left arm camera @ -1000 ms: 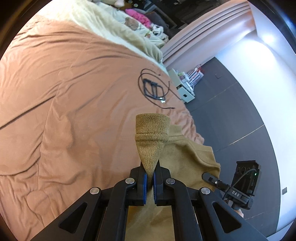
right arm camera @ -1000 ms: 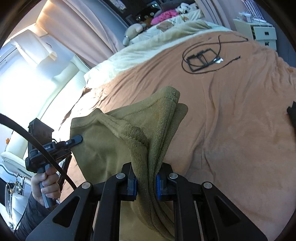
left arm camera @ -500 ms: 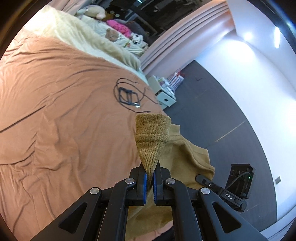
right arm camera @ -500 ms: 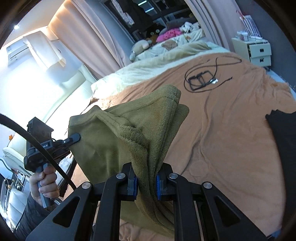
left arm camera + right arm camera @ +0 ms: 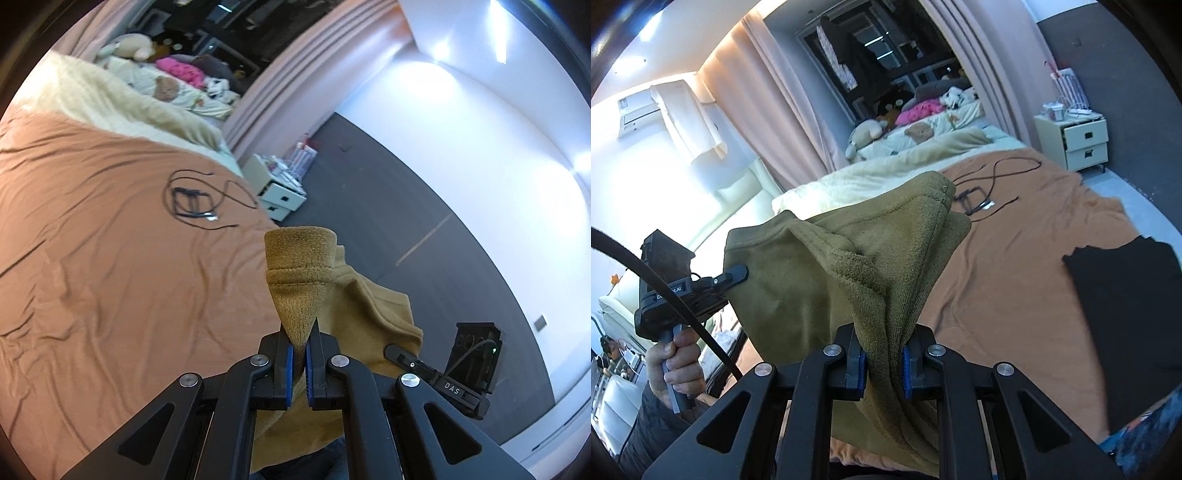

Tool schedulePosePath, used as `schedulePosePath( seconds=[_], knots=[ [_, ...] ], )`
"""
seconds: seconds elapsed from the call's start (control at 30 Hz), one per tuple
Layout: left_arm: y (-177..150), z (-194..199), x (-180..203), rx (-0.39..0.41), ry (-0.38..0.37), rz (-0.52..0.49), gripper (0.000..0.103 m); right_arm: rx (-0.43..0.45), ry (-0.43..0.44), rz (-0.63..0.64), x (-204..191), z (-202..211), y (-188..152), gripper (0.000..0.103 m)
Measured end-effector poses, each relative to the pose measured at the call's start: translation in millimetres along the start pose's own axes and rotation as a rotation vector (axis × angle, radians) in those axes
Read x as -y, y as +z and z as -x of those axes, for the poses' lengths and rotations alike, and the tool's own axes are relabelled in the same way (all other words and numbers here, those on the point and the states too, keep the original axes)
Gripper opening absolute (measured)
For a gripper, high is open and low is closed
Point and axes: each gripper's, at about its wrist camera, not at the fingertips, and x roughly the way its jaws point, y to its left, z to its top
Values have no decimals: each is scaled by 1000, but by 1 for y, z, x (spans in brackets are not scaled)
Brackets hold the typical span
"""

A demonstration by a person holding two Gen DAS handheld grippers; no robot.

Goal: Fold small clothes
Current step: 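Lift the folded olive shirt with both grippers and carry it toward the bed's edge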

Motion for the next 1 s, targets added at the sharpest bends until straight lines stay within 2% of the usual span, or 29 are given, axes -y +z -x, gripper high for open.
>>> schedulePosePath(
  seconds=[0.7, 1.0],
  knots=[
    [-26, -115, 131, -114, -138, -123, 4, 127, -103, -48, 34, 115, -39, 11],
    [-30, -170, 178, -174, -256, -183, 4, 174, -183, -35, 33, 151, -47, 11]
  ],
)
